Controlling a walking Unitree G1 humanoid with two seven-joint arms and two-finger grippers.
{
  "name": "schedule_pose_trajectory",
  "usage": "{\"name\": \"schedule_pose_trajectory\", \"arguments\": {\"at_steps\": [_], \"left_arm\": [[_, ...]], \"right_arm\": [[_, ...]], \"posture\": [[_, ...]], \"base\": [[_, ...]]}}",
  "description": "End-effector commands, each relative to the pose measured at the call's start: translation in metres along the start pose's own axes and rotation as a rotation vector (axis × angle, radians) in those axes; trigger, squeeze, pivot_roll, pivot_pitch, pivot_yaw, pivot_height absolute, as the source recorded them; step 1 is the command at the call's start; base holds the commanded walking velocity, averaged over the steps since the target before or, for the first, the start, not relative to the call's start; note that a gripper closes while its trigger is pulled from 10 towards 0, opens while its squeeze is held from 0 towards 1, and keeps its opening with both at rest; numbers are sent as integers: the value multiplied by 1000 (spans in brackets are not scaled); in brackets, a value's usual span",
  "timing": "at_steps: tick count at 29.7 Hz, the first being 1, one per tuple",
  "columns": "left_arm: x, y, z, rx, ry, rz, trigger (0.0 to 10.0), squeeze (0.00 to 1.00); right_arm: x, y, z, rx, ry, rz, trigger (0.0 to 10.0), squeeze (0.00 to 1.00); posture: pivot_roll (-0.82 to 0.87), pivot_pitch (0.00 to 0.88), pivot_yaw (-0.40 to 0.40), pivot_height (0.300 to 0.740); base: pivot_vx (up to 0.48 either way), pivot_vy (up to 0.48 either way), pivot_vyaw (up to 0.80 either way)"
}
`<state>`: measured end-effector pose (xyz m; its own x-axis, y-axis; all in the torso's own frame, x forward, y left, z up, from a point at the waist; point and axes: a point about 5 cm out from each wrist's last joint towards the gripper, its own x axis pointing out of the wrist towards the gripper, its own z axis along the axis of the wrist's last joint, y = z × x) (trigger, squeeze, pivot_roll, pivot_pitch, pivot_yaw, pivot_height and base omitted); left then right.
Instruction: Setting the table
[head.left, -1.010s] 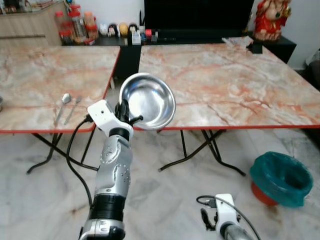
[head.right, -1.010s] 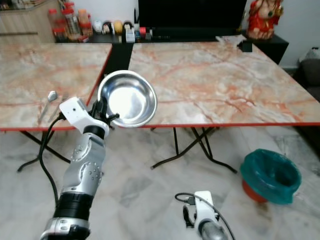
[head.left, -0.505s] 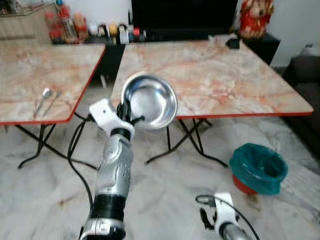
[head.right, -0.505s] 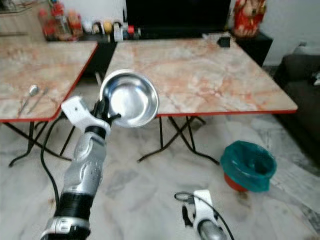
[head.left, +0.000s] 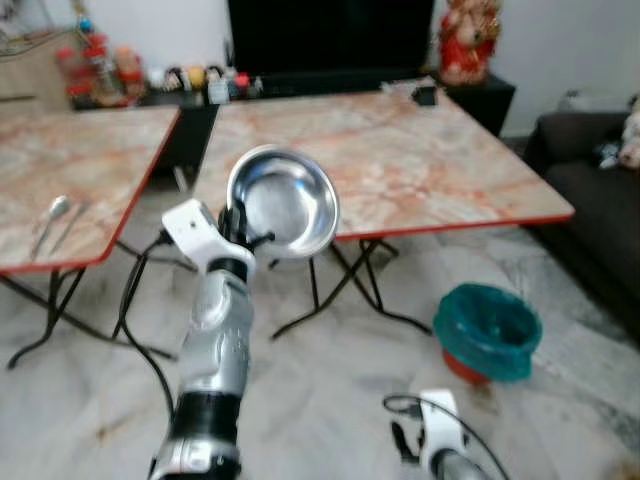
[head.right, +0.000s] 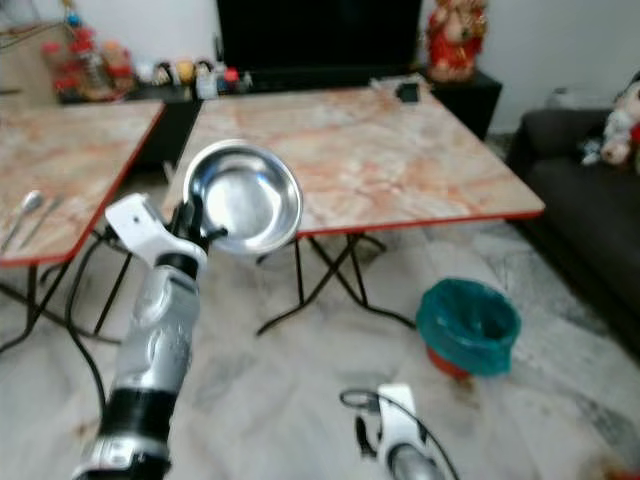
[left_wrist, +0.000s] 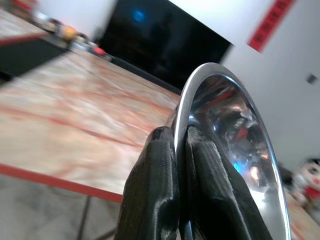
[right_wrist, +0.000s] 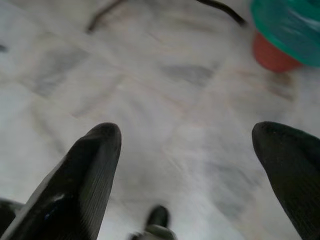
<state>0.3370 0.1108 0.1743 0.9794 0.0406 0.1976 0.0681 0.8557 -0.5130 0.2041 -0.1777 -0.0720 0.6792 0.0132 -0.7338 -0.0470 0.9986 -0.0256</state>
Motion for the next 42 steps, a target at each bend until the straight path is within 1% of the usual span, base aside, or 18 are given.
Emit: {"name": "schedule_pose_trajectory", "arguments": {"at_steps": [1,10,42], "left_arm": [[4,5,12,9,-41,12,10000,0],[4,5,12,9,-37,6,10000,0],[4,1,8,2,-20,-14,10000,0]], "right_arm": [[3,8,9,19,-27,8,10000,0],[2,6,7,18,-20,-4,10000,0],[3,8,8,9,-22,2,10000,0]], "posture": [[24,0,7,736],[22,0,10,736],[26,0,15,736]], "base": [[375,0,0],[378,0,0],[387,0,0]]}}
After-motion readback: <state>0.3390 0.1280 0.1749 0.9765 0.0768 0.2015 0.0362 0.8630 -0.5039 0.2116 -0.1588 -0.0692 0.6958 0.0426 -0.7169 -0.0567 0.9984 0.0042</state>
